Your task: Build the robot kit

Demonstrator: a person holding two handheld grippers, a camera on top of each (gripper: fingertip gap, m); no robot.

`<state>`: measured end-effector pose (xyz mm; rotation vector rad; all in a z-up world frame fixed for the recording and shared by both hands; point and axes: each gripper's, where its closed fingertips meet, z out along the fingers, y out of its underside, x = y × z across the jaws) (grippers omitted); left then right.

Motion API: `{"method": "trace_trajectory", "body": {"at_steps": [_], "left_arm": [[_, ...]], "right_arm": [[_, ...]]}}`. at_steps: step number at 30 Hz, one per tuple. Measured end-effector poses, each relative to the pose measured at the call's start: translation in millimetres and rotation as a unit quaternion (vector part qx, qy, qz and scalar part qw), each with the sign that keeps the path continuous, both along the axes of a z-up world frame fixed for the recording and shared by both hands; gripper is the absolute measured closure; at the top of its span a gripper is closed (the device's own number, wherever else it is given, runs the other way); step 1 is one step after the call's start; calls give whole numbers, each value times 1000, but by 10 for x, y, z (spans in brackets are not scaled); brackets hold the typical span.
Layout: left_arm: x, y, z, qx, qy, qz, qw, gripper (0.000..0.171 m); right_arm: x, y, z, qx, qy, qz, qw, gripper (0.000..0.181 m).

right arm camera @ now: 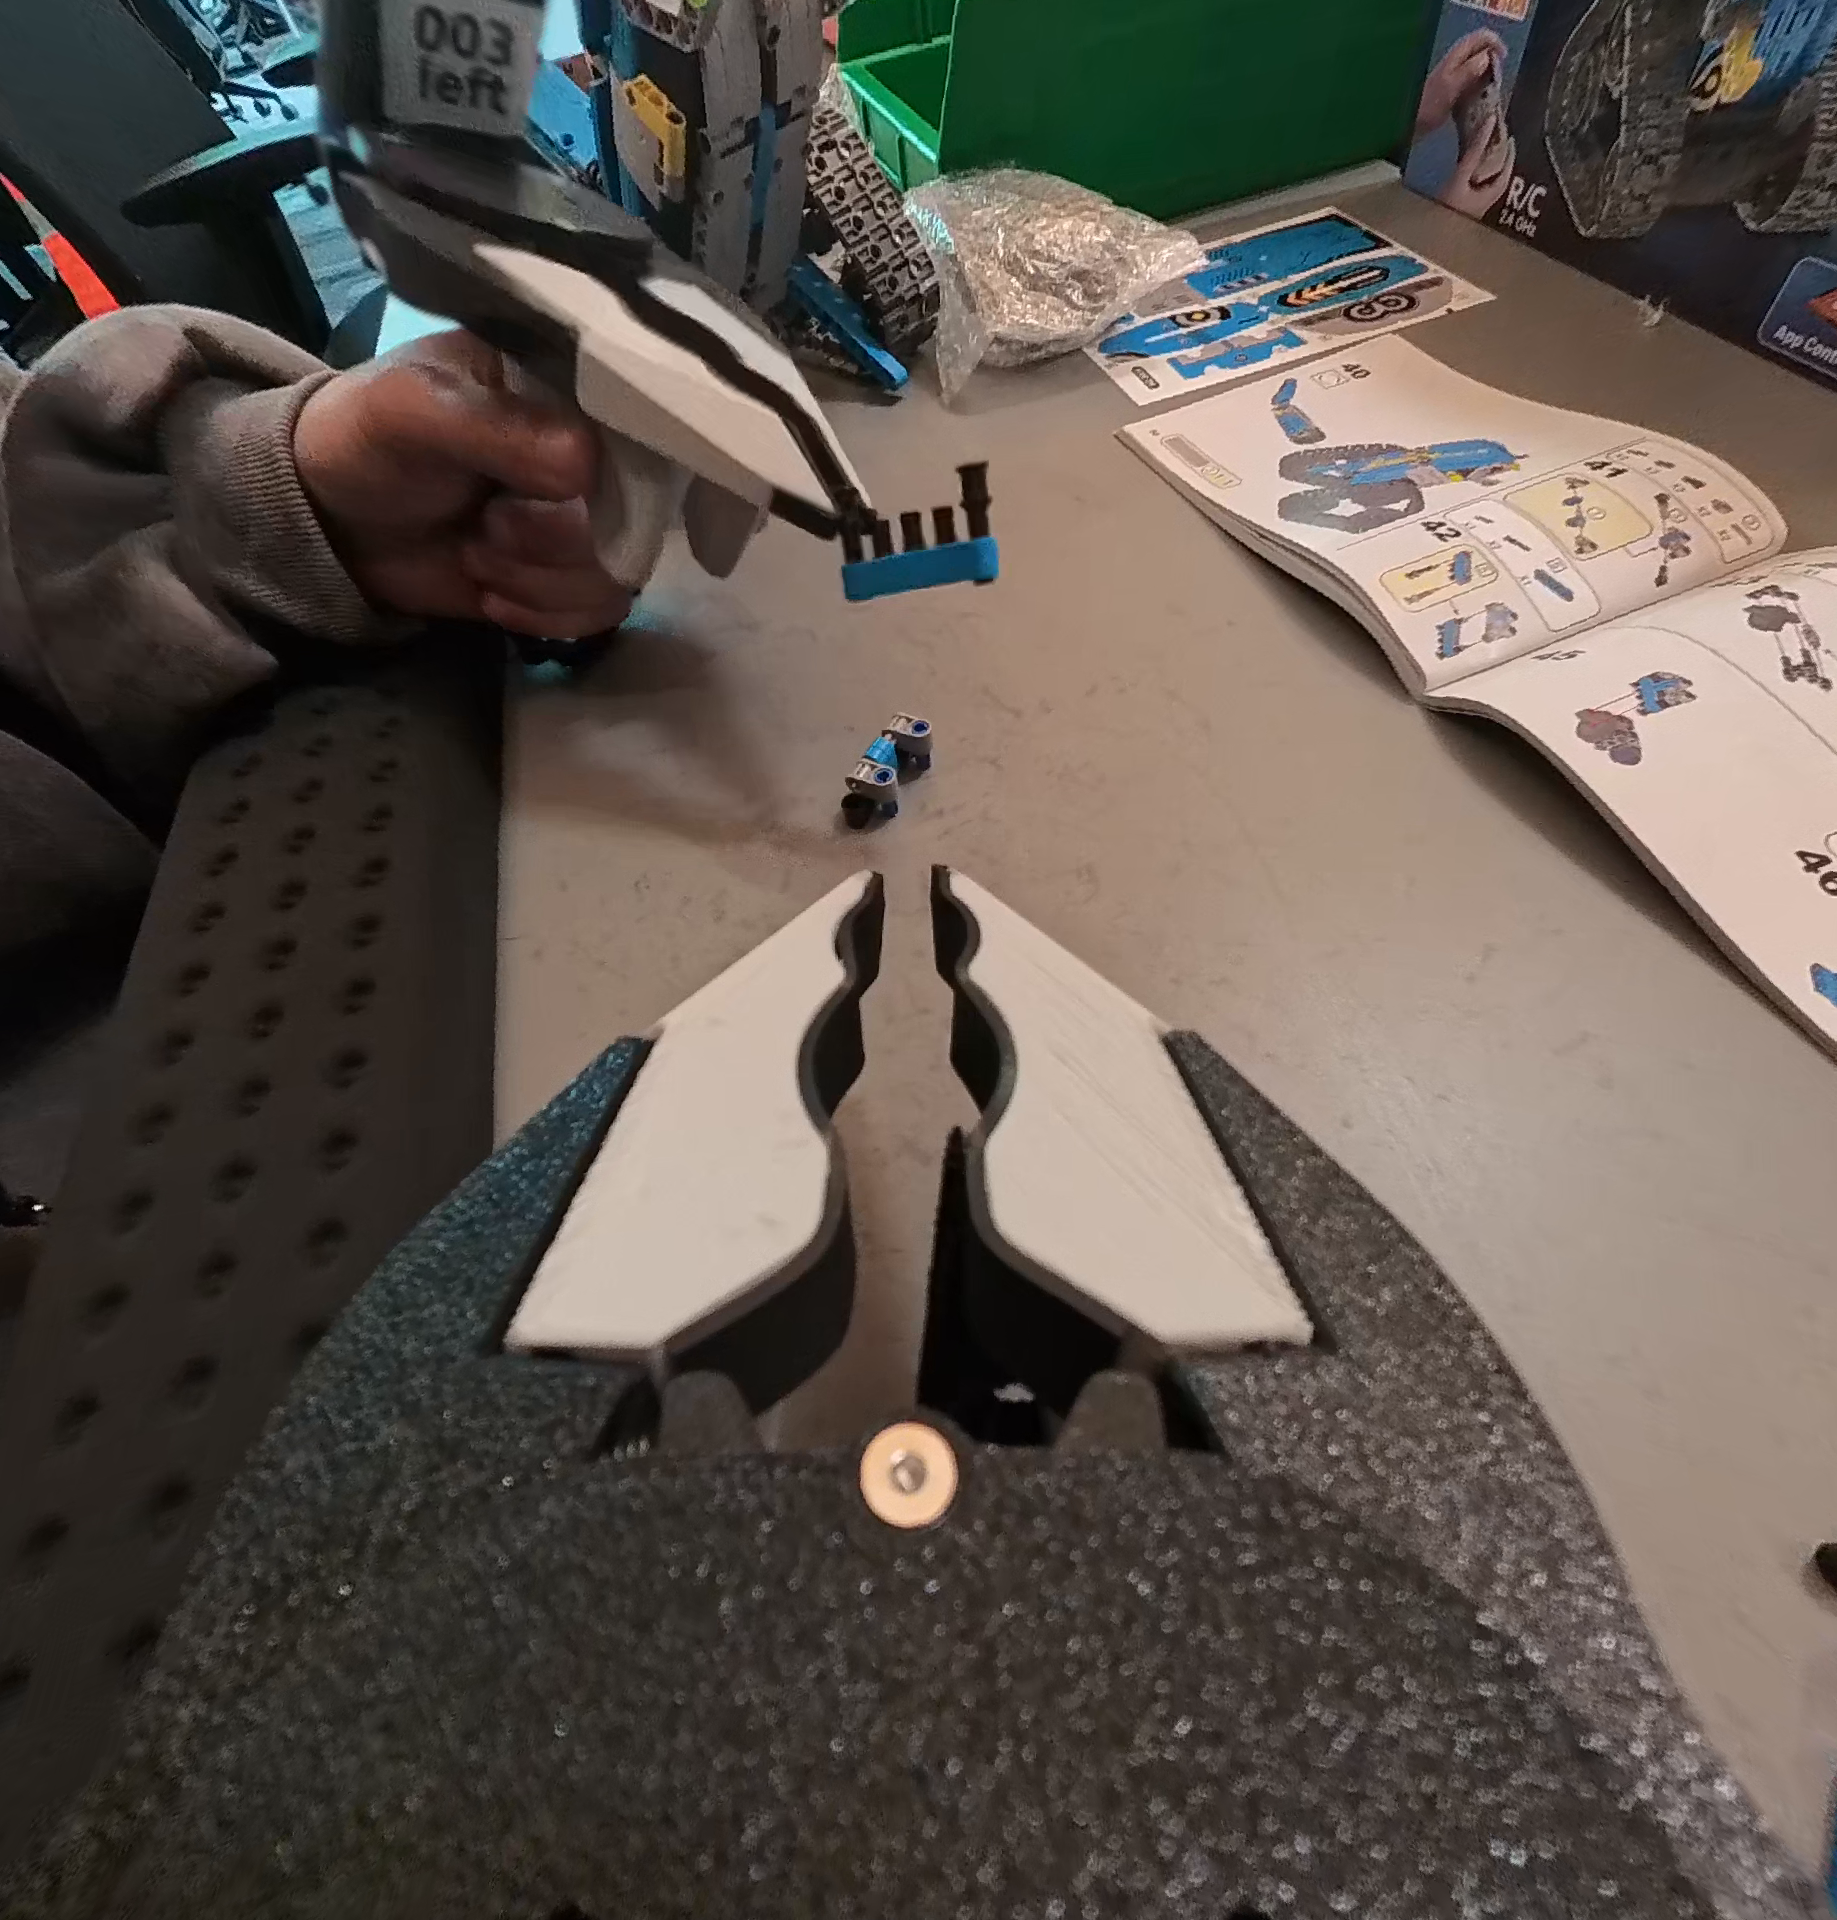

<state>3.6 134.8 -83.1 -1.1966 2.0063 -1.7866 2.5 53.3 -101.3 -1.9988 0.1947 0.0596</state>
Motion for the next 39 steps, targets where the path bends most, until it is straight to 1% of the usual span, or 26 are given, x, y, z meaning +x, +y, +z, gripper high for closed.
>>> {"method": "trace_trajectory", "body": {"at_steps": [1, 2, 3, 4, 5, 7, 10, 11, 12, 13, 15, 16, 17, 18, 20, 21, 23, 26, 30, 32, 33, 34, 36, 37, 38, 39], "left_arm": [[4, -6, -4, 66, -45, 13, 997, 166], [-15, -46, 26, 131, -101, 20, 986, 166], [-53, -116, 68, 189, -159, 20, 969, 166], [-93, -185, 87, 247, -212, 21, 945, 166], [-131, -249, 82, 306, -260, 20, 916, 166], [-219, -384, 69, 403, -350, 13, 846, 166], [-300, -509, 71, 502, -448, 18, 739, 166], [-329, -542, 89, 518, -473, 21, 713, 166], [-361, -573, 126, 523, -494, 25, 694, 166], [-388, -595, 168, 521, -508, 30, 685, 166], [-422, -613, 217, 513, -520, 34, 682, 166], [-435, -618, 229, 509, -523, 33, 683, 166], [-444, -618, 240, 506, -525, 34, 683, 166], [-453, -624, 238, 504, -525, 32, 685, 166], [-477, -642, 241, 502, -531, 29, 682, 166], [-496, -656, 251, 501, -536, 28, 679, 166], [-533, -683, 270, 498, -545, 27, 674, 167], [-565, -707, 278, 496, -553, 25, 669, 167], [-604, -731, 312, 486, -560, 25, 671, 167], [-628, -752, 315, 480, -562, 21, 674, 167], [-635, -758, 319, 475, -561, 20, 678, 167], [-639, -761, 324, 471, -560, 20, 681, 166], [-644, -760, 333, 465, -558, 18, 687, 166], [-640, -756, 335, 464, -556, 19, 689, 167], [-633, -753, 333, 464, -554, 19, 691, 167], [-626, -753, 328, 464, -552, 19, 692, 167]], "right_arm": [[-2, 13, 2, 2, 5, 1, 1000, 172], [-10, 44, 18, 11, 22, 3, 1000, 169], [-37, 97, 66, 32, 56, 10, 998, 160], [-71, 153, 127, 56, 102, 21, 993, 153], [-83, 196, 188, 76, 144, 26, 986, 150], [-103, 244, 333, 119, 192, 39, 973, 145], [-153, 227, 419, 144, 224, 58, 962, 142], [-181, 218, 428, 148, 238, 66, 958, 140], [-204, 207, 448, 154, 252, 74, 952, 140], [-231, 194, 474, 161, 265, 84, 947, 141], [-271, 169, 505, 167, 267, 97, 944, 145], [-278, 161, 497, 163, 254, 98, 948, 145], [-309, 147, 490, 158, 236, 105, 953, 150], [-366, 127, 492, 152, 217, 120, 957, 159], [-415, 118, 498, 148, 177, 128, 965, 163], [-422, 123, 505, 150, 160, 127, 967, 162], [-417, 142, 536, 159, 140, 121, 970, 150], [-369, 152, 537, 162, 138, 110, 971, 142], [-356, 143, 558, 172, 154, 112, 966, 137], [-443, 152, 602, 183, 154, 135, 962, 129], [-494, 162, 631, 188, 151, 146, 959, 129], [-530, 175, 643, 191, 144, 152, 959, 129], [-540, 181, 646, 187, 128, 151, 962, 143], [-523, 164, 667, 193, 119, 148, 963, 152], [-513, 141, 702, 202, 115, 149, 961, 156], [-510, 131, 717, 205, 119, 149, 960, 157]]}}
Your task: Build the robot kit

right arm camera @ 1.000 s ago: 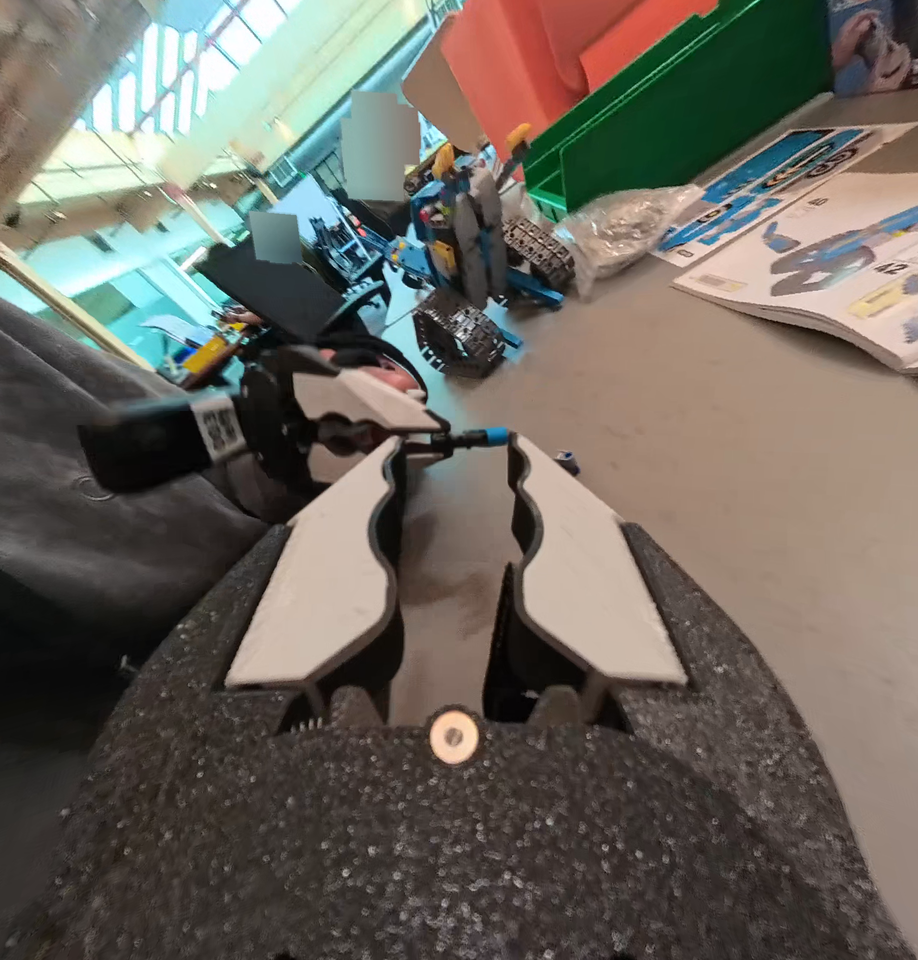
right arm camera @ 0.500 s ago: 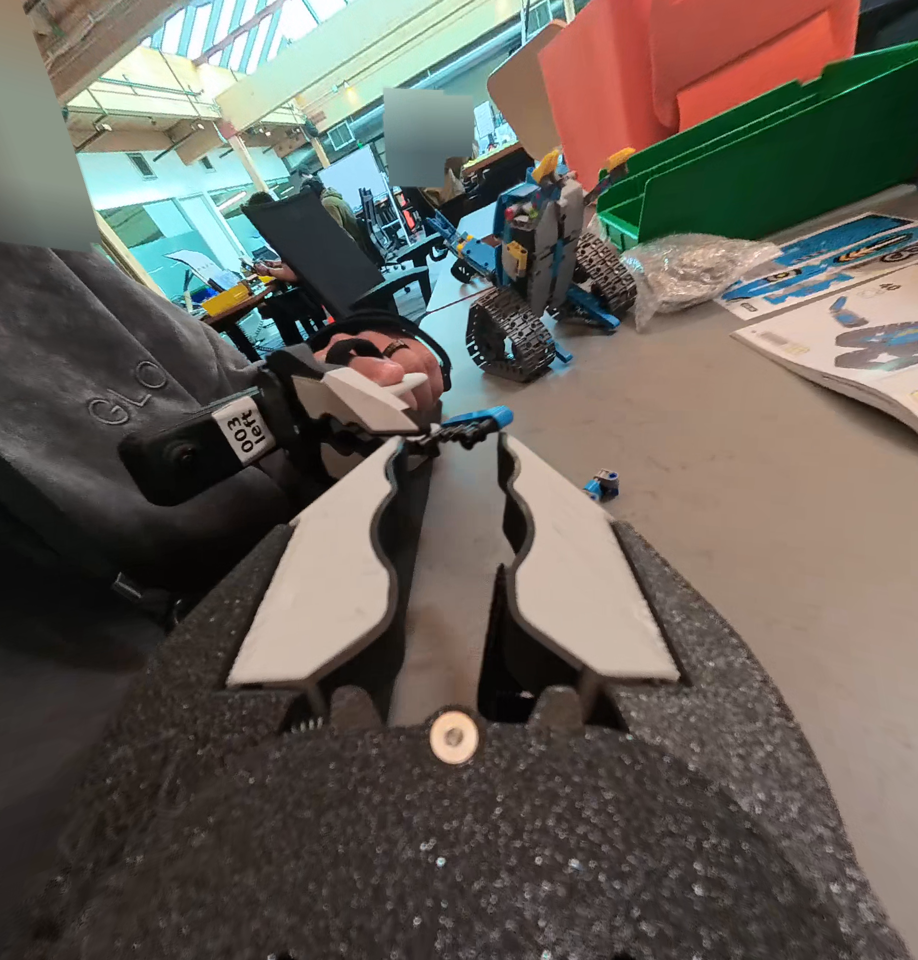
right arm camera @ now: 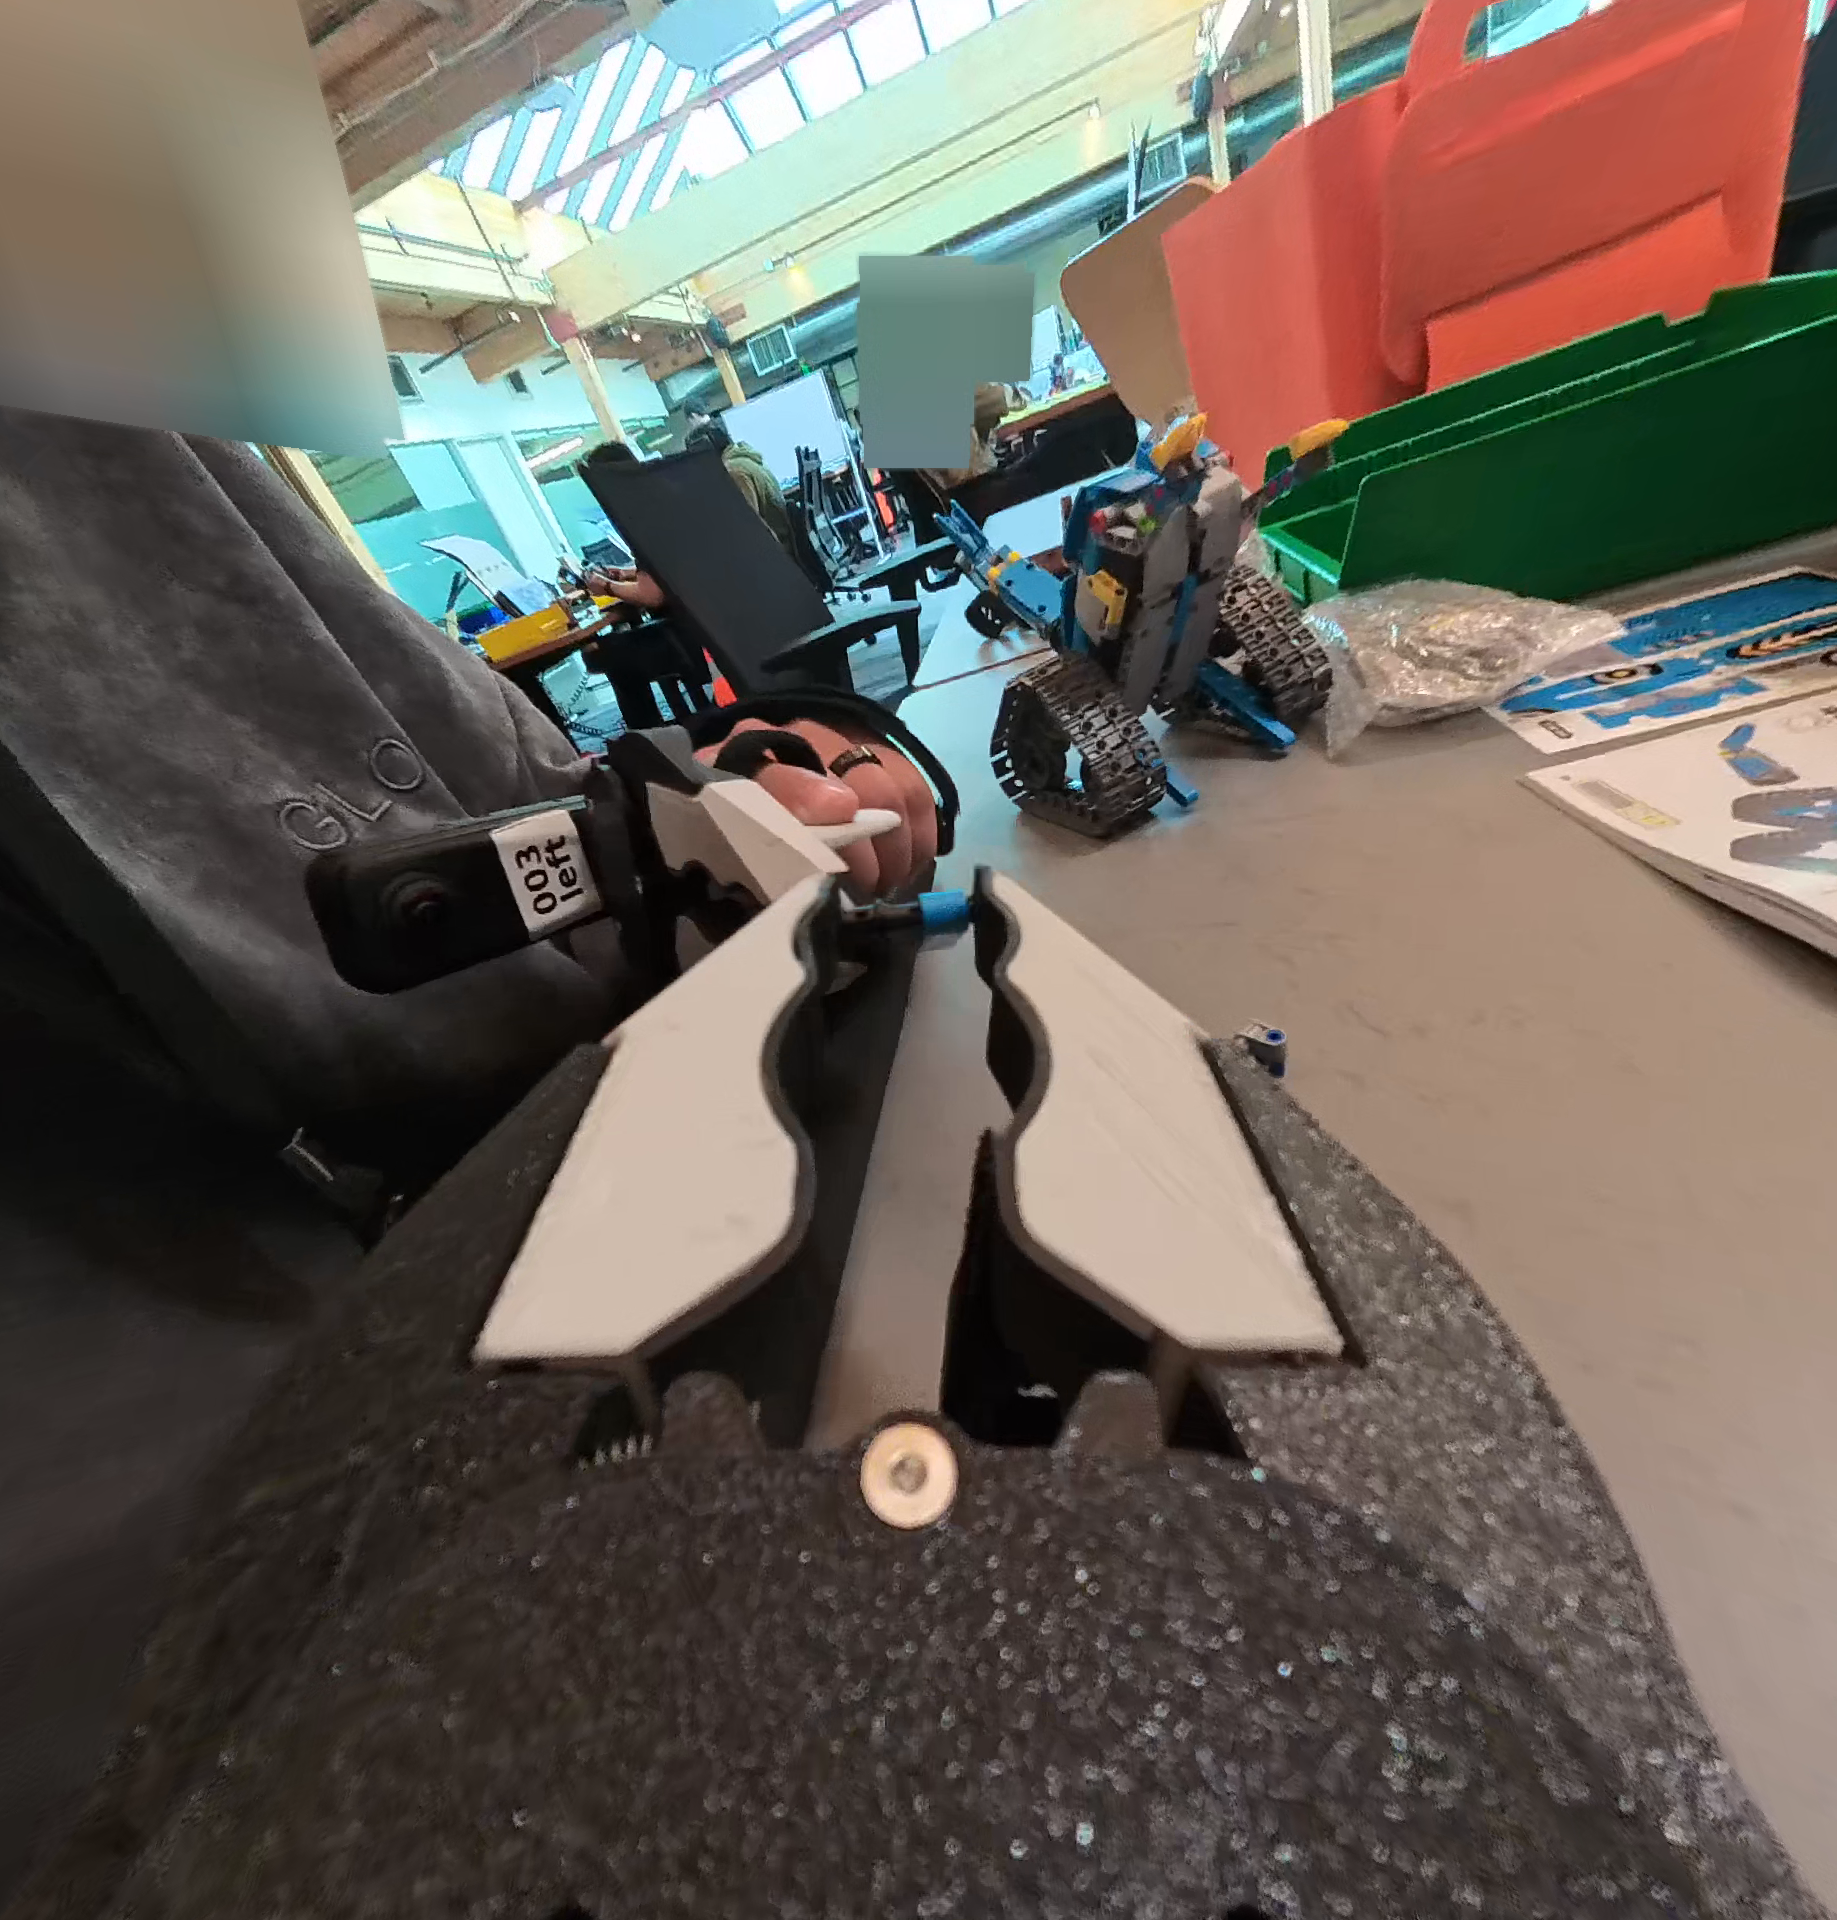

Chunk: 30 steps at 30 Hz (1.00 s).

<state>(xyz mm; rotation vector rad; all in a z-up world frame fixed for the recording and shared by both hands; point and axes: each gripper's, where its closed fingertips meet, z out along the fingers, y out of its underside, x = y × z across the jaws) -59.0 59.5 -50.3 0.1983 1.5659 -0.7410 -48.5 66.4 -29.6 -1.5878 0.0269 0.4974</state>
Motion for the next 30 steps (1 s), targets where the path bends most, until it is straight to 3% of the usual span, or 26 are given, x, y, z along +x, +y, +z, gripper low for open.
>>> {"method": "trace_trajectory", "body": {"at_steps": [7, 12, 15, 19, 22, 28, 30], "left_arm": [[132, 79, -78, -28, 50, 23, 998, 171], [337, 255, -166, -69, 118, 65, 988, 171], [502, 424, -239, -115, 182, 102, 971, 171], [739, 707, -389, -207, 294, 146, 922, 171], [887, 894, -465, -281, 355, 166, 876, 170], [1049, 1159, -579, -446, 479, 151, 741, 164], [1080, 1211, -587, -477, 501, 140, 708, 161]], "right_arm": [[126, 1, -39, -13, -29, -47, 998, 157], [522, -166, 29, -10, -78, -176, 981, 156], [712, -301, 51, -20, -117, -249, 961, 156], [835, -361, 45, -32, -125, -287, 949, 156], [1012, -384, -221, -98, -102, -308, 941, 156], [1236, -471, -543, -173, -90, -330, 924, 156], [1295, -488, -621, -188, -92, -334, 919, 156]]}}
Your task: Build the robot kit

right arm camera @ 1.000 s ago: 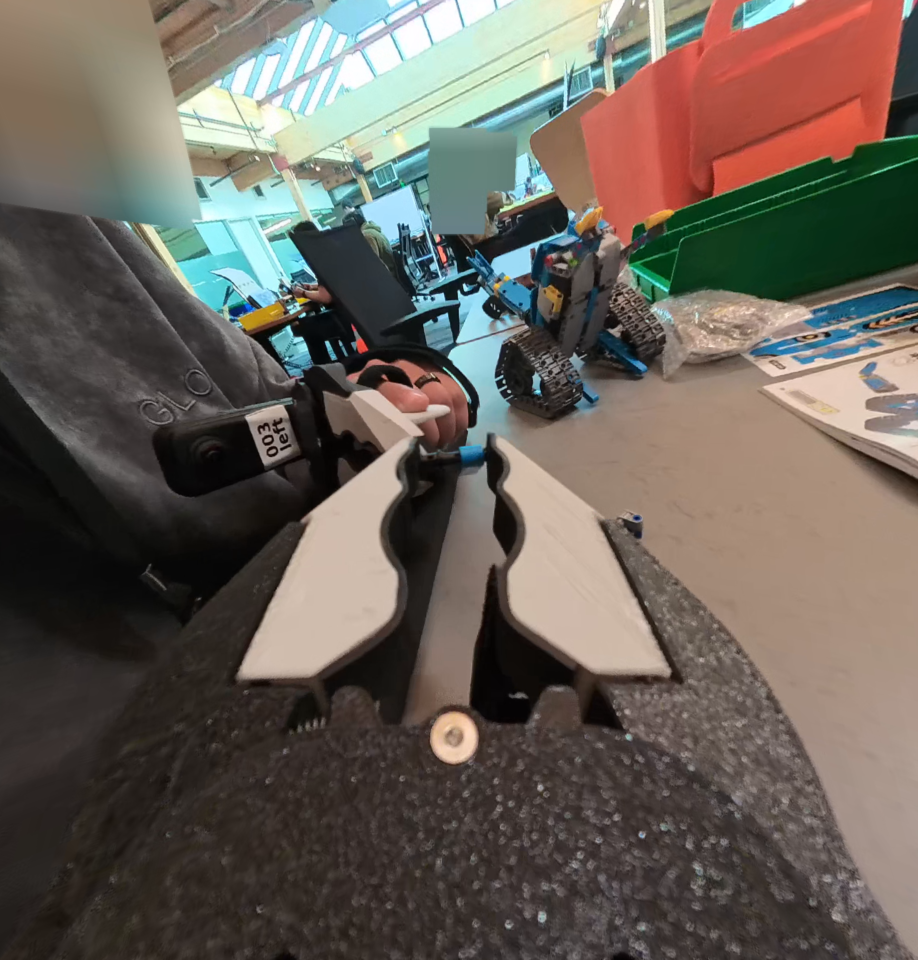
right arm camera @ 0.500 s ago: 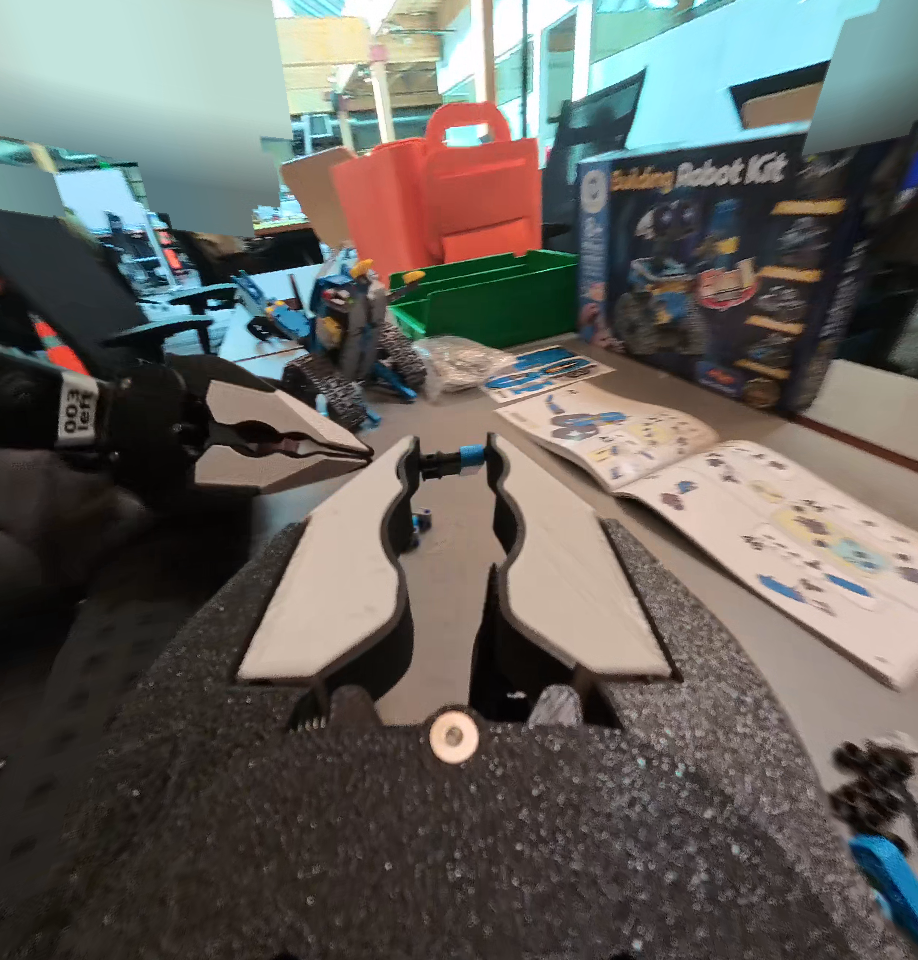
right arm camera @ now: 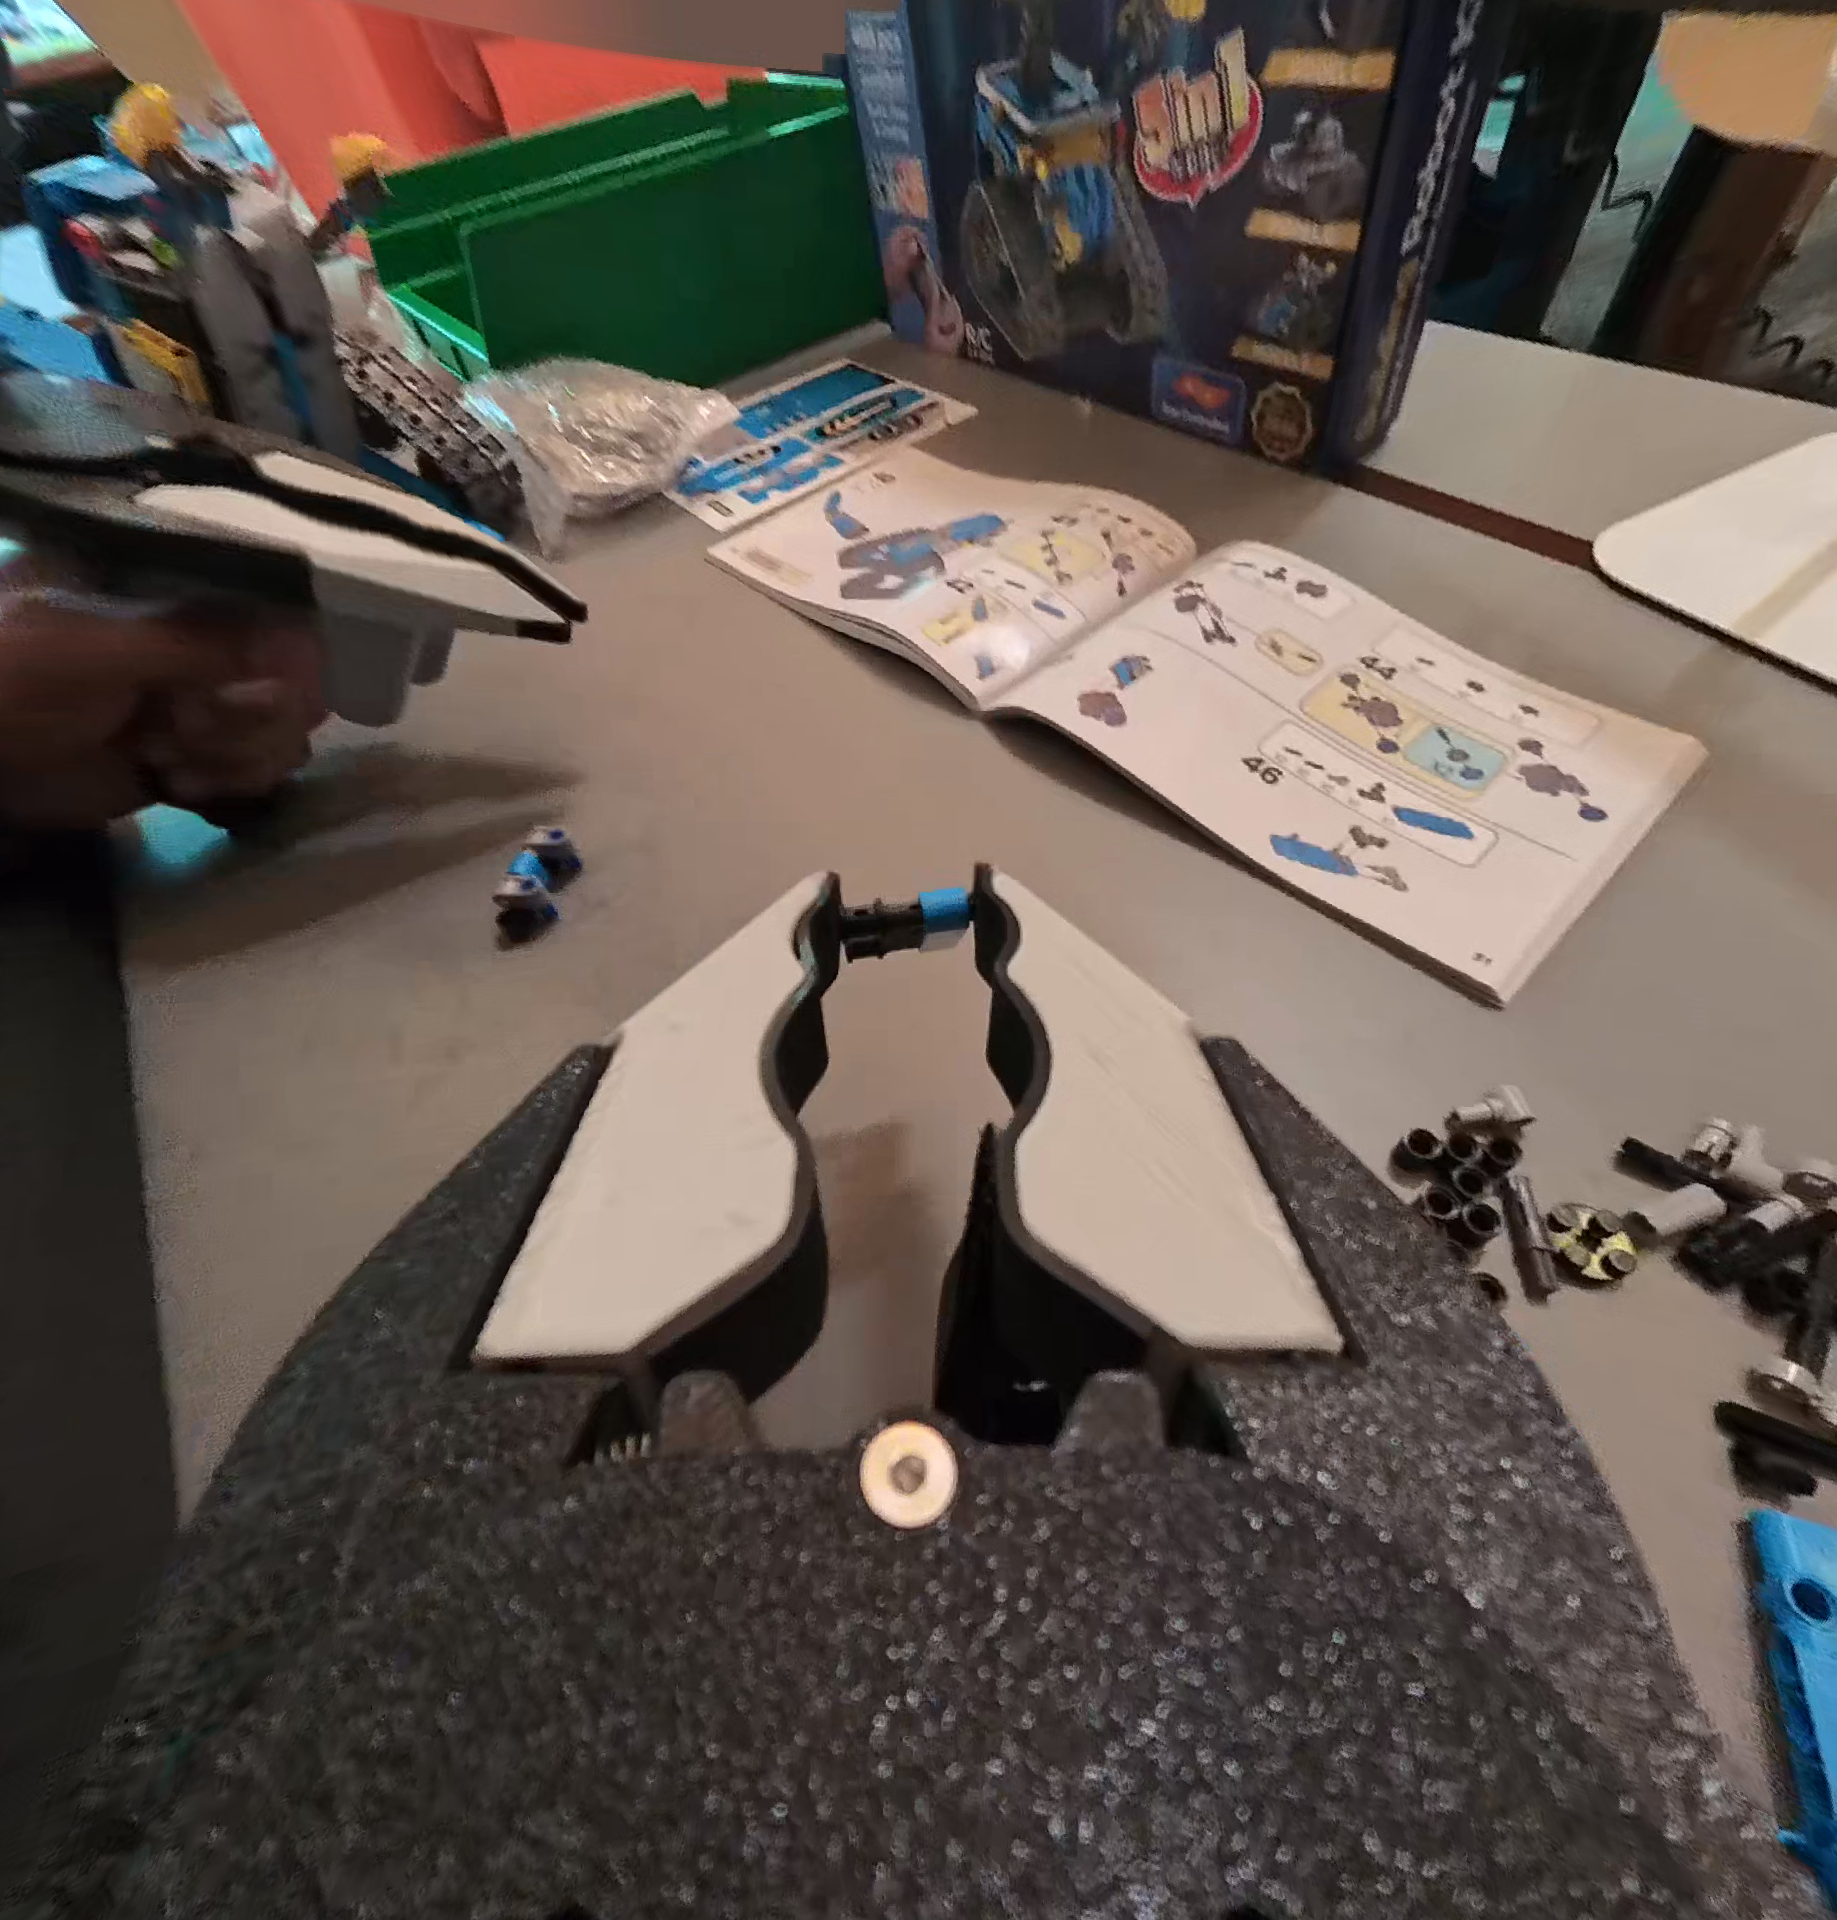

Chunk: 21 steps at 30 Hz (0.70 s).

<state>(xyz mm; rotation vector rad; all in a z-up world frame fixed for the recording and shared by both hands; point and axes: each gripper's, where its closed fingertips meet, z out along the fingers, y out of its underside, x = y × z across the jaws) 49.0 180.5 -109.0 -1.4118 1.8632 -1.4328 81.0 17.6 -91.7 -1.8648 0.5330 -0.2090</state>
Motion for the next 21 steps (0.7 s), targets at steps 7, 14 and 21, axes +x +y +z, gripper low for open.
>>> {"method": "trace_trajectory", "body": {"at_steps": [7, 14, 21], "left_arm": [[-7, -93, -124, 20, 32, -33, 999, 158], [-49, -191, -195, 47, 42, -60, 996, 158], [-78, -265, -149, 54, 20, -81, 995, 158]], "right_arm": [[35, 55, -348, -46, 69, 9, 996, 156], [-8, 125, -355, -16, 111, 32, 993, 156], [-14, 104, -244, 19, 102, 34, 994, 156]]}}
